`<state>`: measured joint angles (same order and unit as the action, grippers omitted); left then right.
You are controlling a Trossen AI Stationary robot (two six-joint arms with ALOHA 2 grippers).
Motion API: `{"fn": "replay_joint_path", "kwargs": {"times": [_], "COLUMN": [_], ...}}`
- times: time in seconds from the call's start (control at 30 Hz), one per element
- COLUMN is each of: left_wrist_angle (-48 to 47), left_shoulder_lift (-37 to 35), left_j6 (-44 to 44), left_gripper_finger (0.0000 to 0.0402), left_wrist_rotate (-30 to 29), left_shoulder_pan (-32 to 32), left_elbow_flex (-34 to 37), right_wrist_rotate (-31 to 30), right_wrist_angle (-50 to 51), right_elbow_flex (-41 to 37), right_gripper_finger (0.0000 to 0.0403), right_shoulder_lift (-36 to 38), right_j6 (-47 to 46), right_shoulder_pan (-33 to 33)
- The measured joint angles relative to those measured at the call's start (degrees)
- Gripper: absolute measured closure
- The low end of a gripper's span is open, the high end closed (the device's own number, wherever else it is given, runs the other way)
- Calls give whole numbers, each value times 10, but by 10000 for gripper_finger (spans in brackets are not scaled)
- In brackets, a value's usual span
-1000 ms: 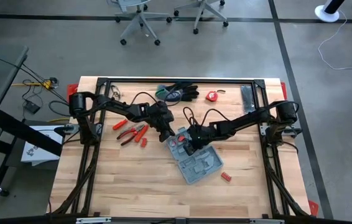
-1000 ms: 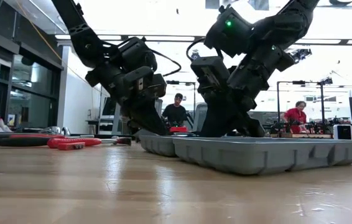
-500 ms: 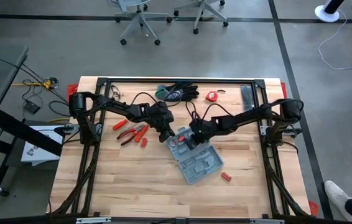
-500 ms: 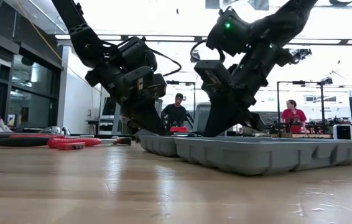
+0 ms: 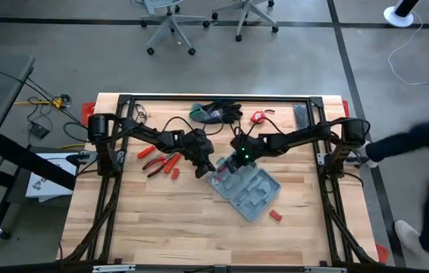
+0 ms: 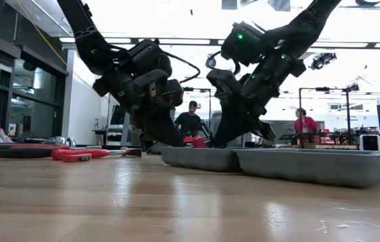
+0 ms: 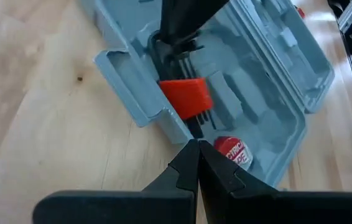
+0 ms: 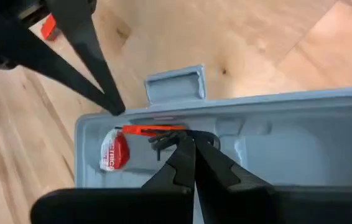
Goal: Prefit tool cases
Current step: Put the set of hex keys into the tool case
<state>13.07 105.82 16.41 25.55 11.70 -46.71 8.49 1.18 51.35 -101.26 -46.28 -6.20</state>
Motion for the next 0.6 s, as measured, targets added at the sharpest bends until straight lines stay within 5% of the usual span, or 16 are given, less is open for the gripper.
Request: {"fn": "replay_joint_path", "kwargs": {"times": [0.33, 0.6], "left_wrist_angle": [-23, -25], "left_shoulder_lift": [2, 2], "left_j6": [4, 6], "left_gripper_finger": [401, 401], "left_wrist_rotate": [-11, -7], "left_shoulder_pan": [-2, -2], "left_elbow_flex": [2, 2], "right_wrist_rotate": [23, -16], "right_wrist_angle": [40, 65], "right_elbow_flex": [0, 0], "right_gripper_finger": [403, 403], "right_shoulder_lift": [0, 34], "right_j6": [13, 0], "right_shoulder_pan": [35, 56]}}
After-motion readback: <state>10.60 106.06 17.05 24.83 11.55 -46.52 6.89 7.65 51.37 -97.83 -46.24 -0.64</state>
